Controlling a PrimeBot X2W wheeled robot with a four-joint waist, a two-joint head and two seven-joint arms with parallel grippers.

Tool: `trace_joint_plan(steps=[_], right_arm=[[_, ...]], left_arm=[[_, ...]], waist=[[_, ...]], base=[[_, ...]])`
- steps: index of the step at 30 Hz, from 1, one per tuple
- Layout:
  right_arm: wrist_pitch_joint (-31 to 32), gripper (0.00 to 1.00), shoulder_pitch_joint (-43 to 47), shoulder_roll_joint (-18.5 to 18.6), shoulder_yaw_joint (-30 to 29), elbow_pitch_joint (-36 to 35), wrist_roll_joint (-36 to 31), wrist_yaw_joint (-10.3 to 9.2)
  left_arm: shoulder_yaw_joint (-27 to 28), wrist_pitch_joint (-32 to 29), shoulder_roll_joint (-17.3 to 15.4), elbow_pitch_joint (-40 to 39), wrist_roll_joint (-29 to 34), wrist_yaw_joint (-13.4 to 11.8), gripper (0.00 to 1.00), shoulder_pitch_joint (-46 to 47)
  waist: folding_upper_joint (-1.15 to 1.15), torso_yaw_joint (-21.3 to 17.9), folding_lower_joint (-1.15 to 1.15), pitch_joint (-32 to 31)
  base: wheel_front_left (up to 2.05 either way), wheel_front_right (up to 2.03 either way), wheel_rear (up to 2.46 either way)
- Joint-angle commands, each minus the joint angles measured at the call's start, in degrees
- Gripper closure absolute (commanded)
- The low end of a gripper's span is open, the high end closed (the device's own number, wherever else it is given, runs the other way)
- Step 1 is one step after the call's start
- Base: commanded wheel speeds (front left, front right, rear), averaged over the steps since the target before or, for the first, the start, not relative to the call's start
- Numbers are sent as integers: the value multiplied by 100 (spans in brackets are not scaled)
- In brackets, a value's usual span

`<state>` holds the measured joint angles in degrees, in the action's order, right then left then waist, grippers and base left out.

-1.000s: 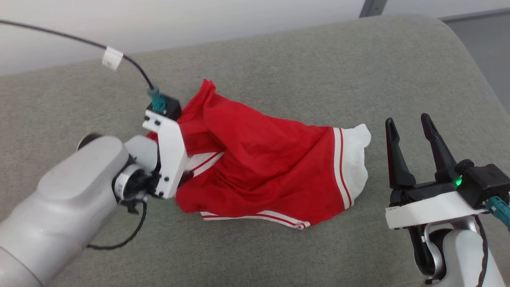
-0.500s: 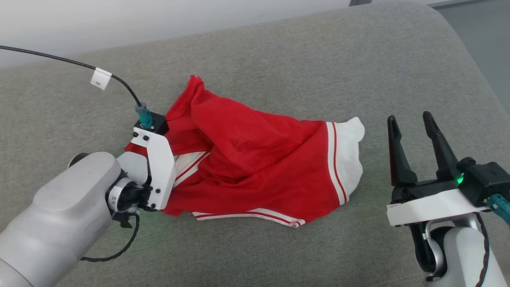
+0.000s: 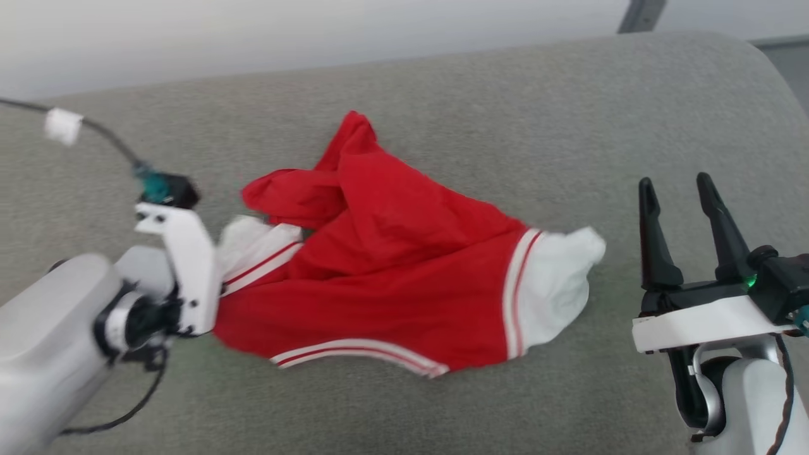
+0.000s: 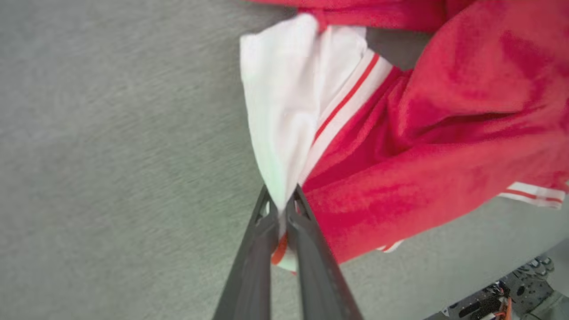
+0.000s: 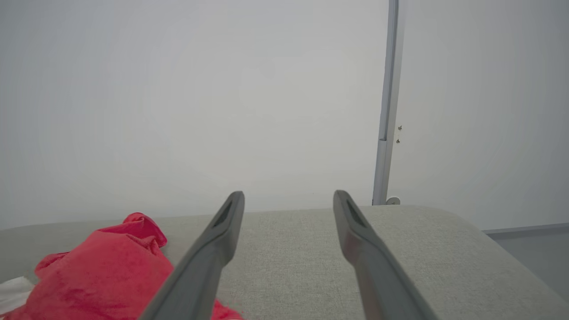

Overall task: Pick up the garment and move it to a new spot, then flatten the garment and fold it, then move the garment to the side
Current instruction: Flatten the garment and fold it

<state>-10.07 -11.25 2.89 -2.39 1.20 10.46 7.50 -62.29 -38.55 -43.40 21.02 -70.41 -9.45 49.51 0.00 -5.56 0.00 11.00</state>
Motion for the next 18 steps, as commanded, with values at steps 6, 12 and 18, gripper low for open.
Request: trace_joint_plan(steps=[6,12,18], right_arm=[[101,0,54,0,-47,-151,-76,-1],[163,0,22,2,-32,-209,-96,-1],[225,0,-18,2,11,-198,-105,-1]], left_arm=[[225,193,-747,-881,-339,-645,100,-772],[275,467,-950,-1305,-606,-915,100,-1367],[356,566,-1042,-1244,-594,-958,0,-1343]], waist=[[0,286,0,-60],[0,418,0,-14],[0,451,0,-42]], base=[[0,0,0],[0,0,0],[0,0,0]])
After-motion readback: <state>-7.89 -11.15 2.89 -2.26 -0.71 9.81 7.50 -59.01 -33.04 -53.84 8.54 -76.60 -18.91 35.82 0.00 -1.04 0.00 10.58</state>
